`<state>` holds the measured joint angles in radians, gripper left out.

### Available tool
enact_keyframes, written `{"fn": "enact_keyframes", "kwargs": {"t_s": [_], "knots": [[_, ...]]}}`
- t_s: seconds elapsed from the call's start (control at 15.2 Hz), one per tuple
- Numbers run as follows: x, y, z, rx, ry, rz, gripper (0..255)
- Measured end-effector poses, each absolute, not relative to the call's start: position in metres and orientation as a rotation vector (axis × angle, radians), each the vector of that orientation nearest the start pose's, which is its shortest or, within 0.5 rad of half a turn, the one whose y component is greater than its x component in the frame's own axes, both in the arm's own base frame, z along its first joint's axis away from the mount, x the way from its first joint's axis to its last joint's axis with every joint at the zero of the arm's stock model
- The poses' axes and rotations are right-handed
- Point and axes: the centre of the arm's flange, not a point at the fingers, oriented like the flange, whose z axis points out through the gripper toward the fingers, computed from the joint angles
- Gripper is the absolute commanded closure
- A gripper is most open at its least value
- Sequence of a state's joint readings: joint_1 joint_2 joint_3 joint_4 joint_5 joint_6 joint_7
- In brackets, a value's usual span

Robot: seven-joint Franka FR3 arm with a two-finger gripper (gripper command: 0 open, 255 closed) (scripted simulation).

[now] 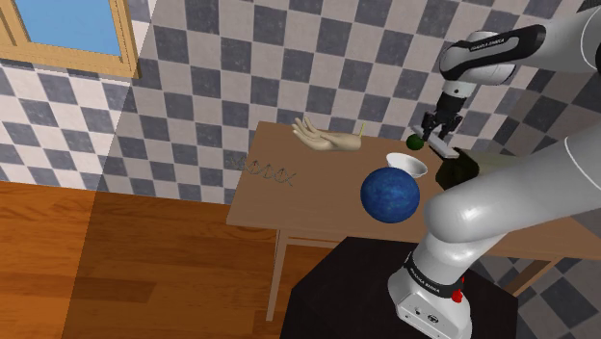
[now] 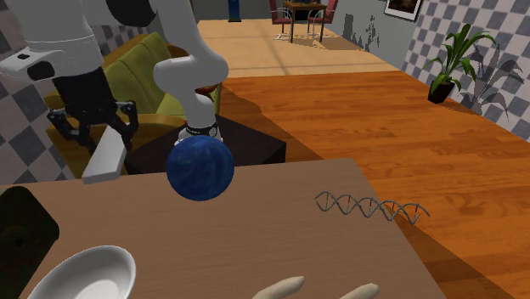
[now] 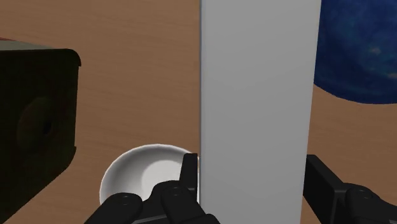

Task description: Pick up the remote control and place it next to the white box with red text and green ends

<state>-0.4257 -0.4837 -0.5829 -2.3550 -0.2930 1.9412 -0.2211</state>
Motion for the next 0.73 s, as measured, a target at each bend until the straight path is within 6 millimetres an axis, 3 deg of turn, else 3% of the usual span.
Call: {"fn": "enact_keyframes", "kwargs": {"t_s": [0.53, 0.73], "knots": [[0.122, -0.460, 0.477, -3.004, 0.979, -0.006, 255], [0.113, -0.473, 0.470, -3.007, 0.975, -0.004, 255]]}}
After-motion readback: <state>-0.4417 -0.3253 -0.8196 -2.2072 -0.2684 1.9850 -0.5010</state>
